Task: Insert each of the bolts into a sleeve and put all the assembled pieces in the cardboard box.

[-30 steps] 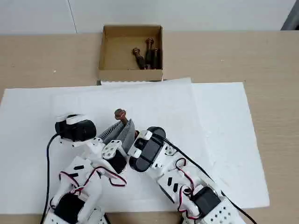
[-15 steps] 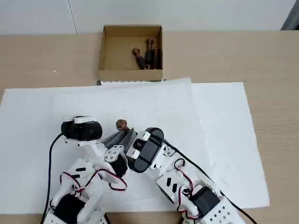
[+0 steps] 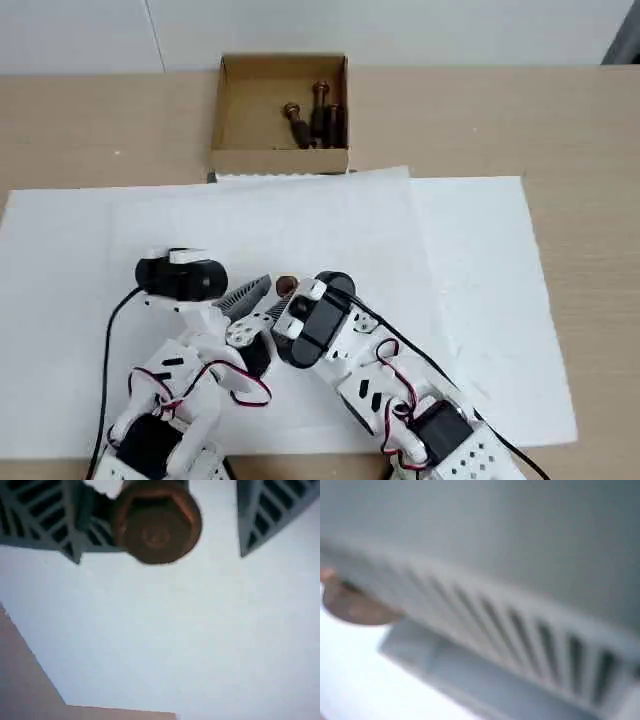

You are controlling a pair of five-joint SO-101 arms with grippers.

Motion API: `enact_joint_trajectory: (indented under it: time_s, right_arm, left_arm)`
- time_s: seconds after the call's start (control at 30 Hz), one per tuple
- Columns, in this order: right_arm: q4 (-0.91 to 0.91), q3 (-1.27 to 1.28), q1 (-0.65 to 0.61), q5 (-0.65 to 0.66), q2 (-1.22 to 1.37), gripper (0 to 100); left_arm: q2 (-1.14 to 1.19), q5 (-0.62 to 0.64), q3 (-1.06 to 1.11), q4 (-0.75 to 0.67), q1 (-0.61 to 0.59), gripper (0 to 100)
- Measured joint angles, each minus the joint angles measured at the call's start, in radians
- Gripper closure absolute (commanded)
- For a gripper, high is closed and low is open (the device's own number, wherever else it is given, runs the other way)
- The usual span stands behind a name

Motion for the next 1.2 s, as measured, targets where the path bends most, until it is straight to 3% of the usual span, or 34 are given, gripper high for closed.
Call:
enact_joint_trajectory:
  time_s: [0.3,0.47,0.53,0.97,1.2]
  right_arm:
    - [0.000,-0.002,-0.002,0.000,0.000,99.6]
    - [0.000,-0.002,-0.002,0.000,0.000,99.6]
    - [0.000,-0.002,0.012,0.000,0.000,99.6]
    - [0.000,0.014,0.241,-0.011,0.000,99.6]
    - [0.097,0.014,0.394,-0.189,0.003,99.6]
  left_arm:
    - [0.000,-0.002,-0.107,0.000,-0.002,81]
    - [0.000,-0.084,-0.121,0.005,-0.008,99]
    - [0.000,-0.117,-0.121,0.005,-0.041,98]
    - [-0.002,-0.379,0.080,0.009,-0.331,99]
    - [0.000,-0.474,0.175,0.009,-0.393,99]
